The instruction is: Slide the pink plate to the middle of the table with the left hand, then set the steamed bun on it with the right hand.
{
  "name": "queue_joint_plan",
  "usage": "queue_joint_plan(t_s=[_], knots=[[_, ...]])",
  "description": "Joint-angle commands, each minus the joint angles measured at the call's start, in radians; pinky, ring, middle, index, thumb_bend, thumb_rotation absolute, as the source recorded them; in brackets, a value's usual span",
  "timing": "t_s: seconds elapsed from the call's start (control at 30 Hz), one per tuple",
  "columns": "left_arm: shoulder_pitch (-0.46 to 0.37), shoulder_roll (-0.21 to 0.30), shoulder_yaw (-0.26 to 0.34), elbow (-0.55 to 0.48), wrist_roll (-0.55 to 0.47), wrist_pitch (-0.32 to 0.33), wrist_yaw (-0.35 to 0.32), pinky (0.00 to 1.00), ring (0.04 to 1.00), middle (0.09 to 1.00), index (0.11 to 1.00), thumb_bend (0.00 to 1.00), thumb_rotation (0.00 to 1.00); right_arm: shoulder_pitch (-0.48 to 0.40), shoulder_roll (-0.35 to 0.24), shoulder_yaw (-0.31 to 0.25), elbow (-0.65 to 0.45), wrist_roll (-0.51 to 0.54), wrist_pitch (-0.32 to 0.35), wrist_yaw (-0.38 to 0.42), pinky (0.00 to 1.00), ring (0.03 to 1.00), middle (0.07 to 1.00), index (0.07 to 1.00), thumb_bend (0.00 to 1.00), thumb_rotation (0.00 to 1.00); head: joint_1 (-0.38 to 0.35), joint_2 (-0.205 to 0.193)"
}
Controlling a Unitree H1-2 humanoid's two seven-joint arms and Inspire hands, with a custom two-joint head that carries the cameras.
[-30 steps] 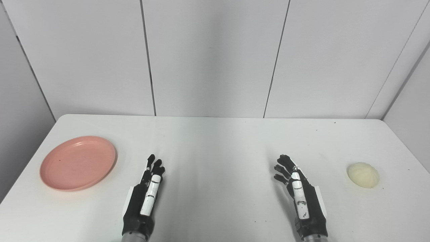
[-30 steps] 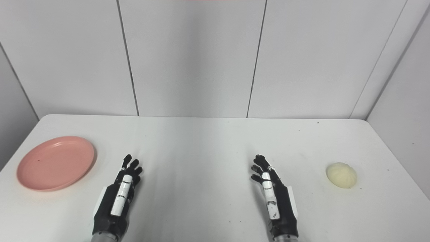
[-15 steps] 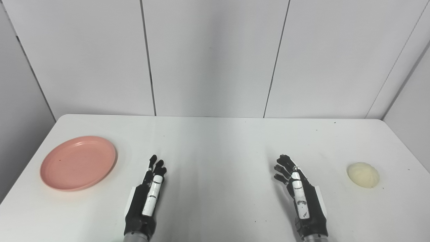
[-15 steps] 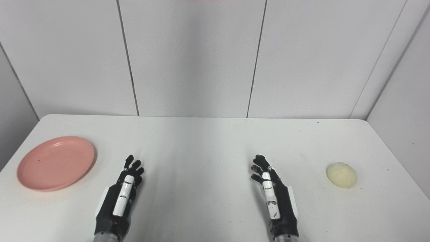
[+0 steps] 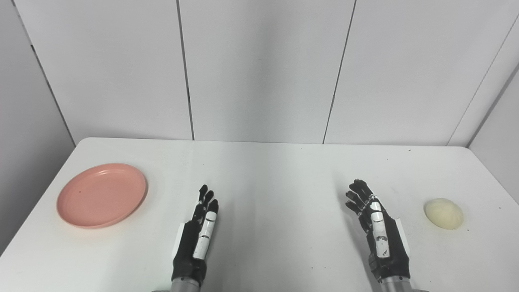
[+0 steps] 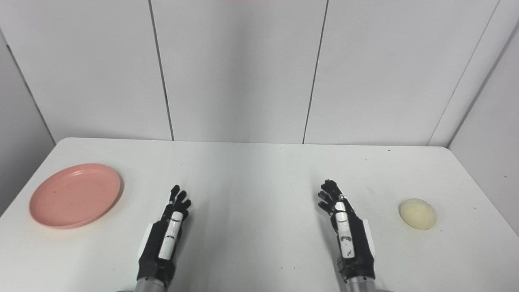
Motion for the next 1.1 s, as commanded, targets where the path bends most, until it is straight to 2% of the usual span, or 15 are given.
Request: queue_joint_plan(t_s=[0.0,0.4,0.67,0.8,1.07], knots=[[-0.015,-0.007,-0.006,0.014,0.011,-0.02,0.011,0.99,0.965,0.999,1.0,0.56,0.87,0.05,-0.009,-0.011,0.094,0.002,-0.043,0.016,0.86,0.866,0.87,0.85,0.64,0.95,0.002,-0.004],[-0.022,-0.008,-0.01,0.035,0.02,-0.031,0.015,0.98,0.963,0.995,1.0,0.56,0.86,0.047,-0.012,-0.016,0.107,0.019,-0.053,0.029,0.89,0.872,0.881,0.874,0.6,0.95,0.015,-0.007],[-0.022,-0.009,-0.008,0.052,0.008,-0.047,0.011,0.99,0.966,0.993,1.0,0.52,0.86,0.046,-0.01,-0.018,0.119,0.007,-0.061,0.026,0.88,0.863,0.867,0.86,0.56,0.95,0.015,-0.033],[-0.033,-0.008,-0.005,0.068,0.011,-0.052,0.015,0.98,0.961,0.992,1.0,0.54,0.86,0.034,-0.008,-0.021,0.14,0.007,-0.07,0.028,0.87,0.859,0.86,0.855,0.55,0.94,0.012,-0.035],[-0.045,0.0,0.003,0.078,0.018,-0.099,0.025,0.97,0.941,0.975,1.0,0.55,0.85,0.037,0.006,-0.021,0.117,0.0,-0.059,0.023,0.88,0.861,0.866,0.859,0.55,0.94,-0.007,-0.014]])
